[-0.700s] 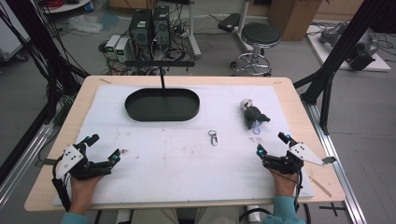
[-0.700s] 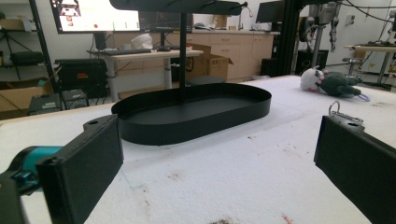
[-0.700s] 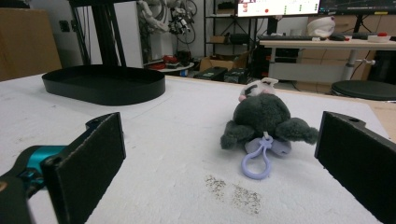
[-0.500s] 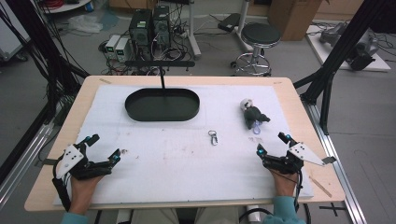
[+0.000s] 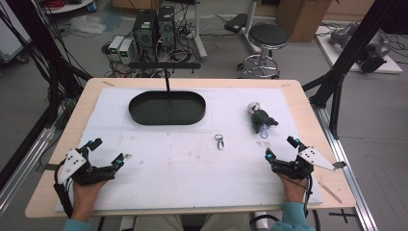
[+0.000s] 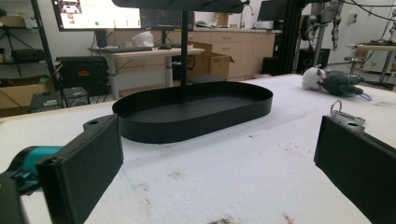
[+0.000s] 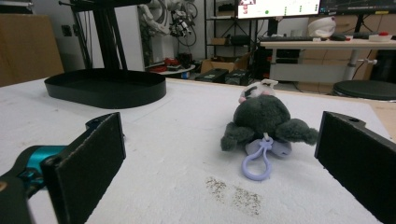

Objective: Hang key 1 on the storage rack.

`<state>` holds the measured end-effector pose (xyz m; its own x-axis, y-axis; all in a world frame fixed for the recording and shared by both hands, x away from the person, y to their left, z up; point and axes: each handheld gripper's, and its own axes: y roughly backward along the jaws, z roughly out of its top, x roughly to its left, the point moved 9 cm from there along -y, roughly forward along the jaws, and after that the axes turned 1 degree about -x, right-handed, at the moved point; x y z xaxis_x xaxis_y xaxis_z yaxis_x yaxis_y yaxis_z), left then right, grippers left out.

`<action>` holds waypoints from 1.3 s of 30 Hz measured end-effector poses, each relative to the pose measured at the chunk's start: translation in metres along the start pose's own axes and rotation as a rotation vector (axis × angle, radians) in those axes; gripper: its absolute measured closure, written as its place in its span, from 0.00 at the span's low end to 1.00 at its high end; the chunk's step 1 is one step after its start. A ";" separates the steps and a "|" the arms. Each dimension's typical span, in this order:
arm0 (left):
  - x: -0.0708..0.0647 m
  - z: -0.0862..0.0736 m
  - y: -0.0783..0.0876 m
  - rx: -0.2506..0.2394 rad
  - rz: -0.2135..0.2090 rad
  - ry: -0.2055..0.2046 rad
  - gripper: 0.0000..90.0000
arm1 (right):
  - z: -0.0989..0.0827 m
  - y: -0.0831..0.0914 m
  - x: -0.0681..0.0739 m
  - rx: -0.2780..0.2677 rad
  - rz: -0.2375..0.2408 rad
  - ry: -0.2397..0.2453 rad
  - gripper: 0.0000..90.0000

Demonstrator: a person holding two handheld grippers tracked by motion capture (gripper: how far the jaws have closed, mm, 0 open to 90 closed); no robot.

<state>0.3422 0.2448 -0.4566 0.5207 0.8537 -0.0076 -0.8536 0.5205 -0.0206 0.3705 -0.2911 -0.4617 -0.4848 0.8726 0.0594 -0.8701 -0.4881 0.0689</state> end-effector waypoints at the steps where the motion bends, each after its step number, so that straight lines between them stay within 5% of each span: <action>1: 0.000 0.000 0.000 0.000 0.000 0.000 0.02 | 0.000 0.000 -0.001 0.008 -0.007 0.016 0.01; 8: 0.000 0.000 0.000 0.000 -0.001 -0.007 0.02 | 0.016 0.003 -0.004 -0.016 0.000 -0.012 0.01; 14: 0.000 0.000 0.000 0.001 0.000 -0.006 0.02 | 0.041 -0.003 -0.011 0.026 0.001 0.002 0.01; 21: 0.000 0.000 0.000 -0.003 0.000 -0.004 0.02 | 0.068 -0.025 -0.021 0.142 0.057 -0.021 0.01; 26: 0.000 0.000 0.001 -0.003 0.000 -0.007 0.02 | 0.084 -0.039 -0.030 0.183 0.052 -0.001 0.01; 39: 0.000 0.000 0.001 -0.006 -0.001 0.000 0.02 | 0.094 -0.082 -0.045 0.376 0.056 0.046 0.01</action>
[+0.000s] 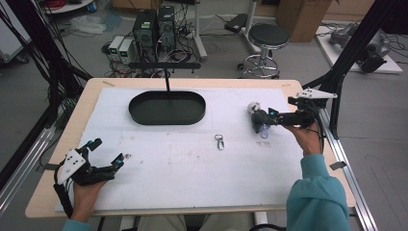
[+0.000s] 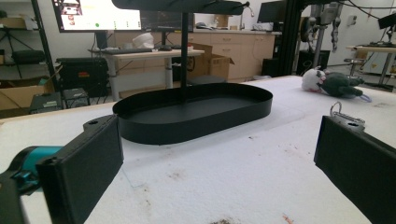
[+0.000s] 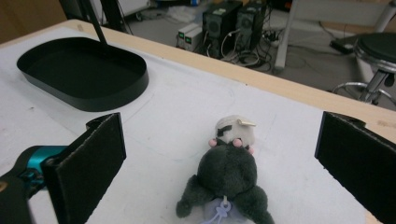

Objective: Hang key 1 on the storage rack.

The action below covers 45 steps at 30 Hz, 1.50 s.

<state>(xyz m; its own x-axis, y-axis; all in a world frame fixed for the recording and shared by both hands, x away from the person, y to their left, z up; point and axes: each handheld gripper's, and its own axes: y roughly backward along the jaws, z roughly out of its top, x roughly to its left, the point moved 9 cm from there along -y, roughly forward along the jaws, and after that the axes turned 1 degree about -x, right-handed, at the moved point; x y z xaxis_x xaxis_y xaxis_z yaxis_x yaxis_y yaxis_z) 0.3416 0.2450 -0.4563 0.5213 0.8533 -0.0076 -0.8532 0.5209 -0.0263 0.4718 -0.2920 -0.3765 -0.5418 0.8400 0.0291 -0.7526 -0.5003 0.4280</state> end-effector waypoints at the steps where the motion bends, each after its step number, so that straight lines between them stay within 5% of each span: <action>1: 0.000 0.000 0.000 0.000 0.000 0.000 0.02 | 0.000 -0.007 -0.002 0.041 -0.003 0.013 0.01; 13: 0.001 0.000 0.000 0.001 0.002 0.003 0.02 | 0.007 -0.025 -0.015 0.126 -0.001 0.007 0.01; 19: 0.001 0.000 0.000 0.002 0.002 0.001 0.02 | -0.005 -0.040 -0.015 0.222 -0.015 0.038 0.01; 45: 0.000 0.000 0.000 0.001 -0.002 0.001 0.02 | -0.040 -0.088 -0.020 0.444 -0.079 0.005 0.01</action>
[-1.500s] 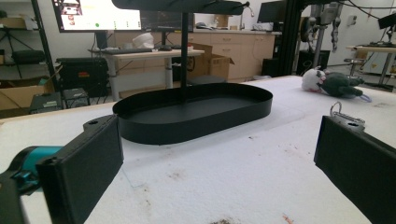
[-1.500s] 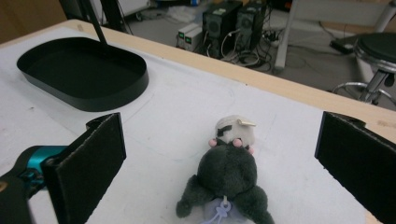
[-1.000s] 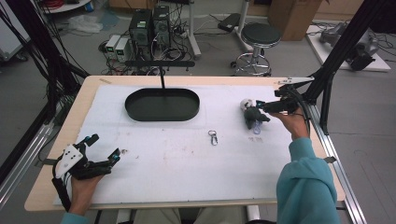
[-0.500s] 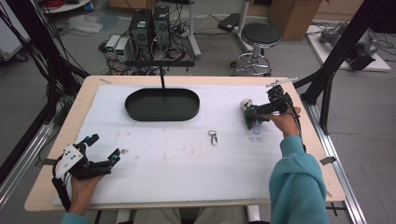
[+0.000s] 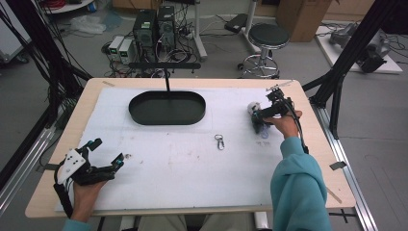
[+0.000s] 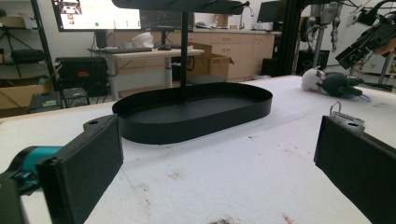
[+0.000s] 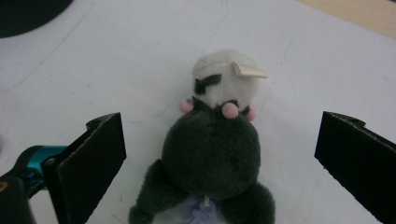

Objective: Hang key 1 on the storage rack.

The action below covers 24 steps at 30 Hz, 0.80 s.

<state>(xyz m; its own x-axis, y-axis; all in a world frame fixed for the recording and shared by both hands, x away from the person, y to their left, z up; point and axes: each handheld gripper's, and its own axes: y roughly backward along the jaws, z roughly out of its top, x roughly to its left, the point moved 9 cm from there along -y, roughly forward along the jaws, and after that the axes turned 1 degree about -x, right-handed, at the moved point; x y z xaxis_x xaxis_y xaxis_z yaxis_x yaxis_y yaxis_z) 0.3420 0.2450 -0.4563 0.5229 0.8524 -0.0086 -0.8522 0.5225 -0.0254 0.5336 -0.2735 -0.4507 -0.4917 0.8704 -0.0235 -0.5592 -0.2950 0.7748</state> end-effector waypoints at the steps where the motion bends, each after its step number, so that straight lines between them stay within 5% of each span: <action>1: 0.000 0.000 0.000 0.002 0.000 0.001 0.02 | -0.002 -0.003 0.000 0.014 0.003 -0.004 0.01; 24: 0.000 0.000 0.000 0.001 0.000 0.000 0.02 | -0.016 -0.032 0.005 0.148 -0.053 0.017 0.01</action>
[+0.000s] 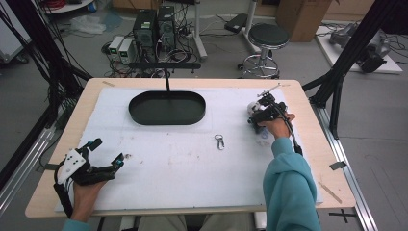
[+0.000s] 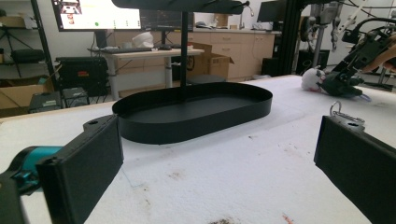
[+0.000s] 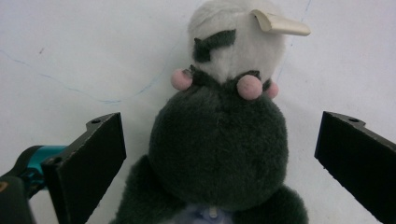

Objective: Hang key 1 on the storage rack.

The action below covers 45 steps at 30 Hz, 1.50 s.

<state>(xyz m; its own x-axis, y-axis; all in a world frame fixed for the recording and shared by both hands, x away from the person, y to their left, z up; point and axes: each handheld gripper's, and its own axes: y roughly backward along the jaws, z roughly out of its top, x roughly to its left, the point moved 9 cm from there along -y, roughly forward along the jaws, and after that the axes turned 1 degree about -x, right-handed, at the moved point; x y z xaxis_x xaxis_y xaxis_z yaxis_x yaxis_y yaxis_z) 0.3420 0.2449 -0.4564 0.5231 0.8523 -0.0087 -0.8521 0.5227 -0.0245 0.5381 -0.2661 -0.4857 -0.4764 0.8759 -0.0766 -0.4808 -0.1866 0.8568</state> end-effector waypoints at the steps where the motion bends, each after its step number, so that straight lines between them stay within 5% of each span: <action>1: 0.000 0.000 0.000 0.001 0.002 0.001 0.02 | 0.000 -0.001 -0.001 0.002 -0.005 0.004 0.01; 14: 0.001 0.000 0.000 0.000 0.004 0.001 0.02 | -0.004 -0.007 -0.003 0.029 -0.002 -0.036 0.09; 17: 0.001 0.000 0.000 0.000 0.003 0.001 0.02 | -0.004 -0.008 0.001 0.029 0.037 -0.040 0.23; 25: 0.001 0.000 0.000 0.001 0.003 0.002 0.02 | -0.004 -0.005 0.001 0.037 0.023 -0.097 0.43; 45: 0.002 0.000 0.000 0.002 0.011 0.013 0.02 | 0.000 0.007 0.000 -0.008 0.059 -0.118 0.52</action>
<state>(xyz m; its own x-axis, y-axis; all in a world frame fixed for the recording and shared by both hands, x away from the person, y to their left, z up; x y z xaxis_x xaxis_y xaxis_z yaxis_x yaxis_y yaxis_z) 0.3430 0.2465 -0.4564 0.5142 0.8574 -0.0218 -0.8576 0.5138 -0.0219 0.5345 -0.2681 -0.4795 -0.4143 0.9095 0.0349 -0.4604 -0.2425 0.8540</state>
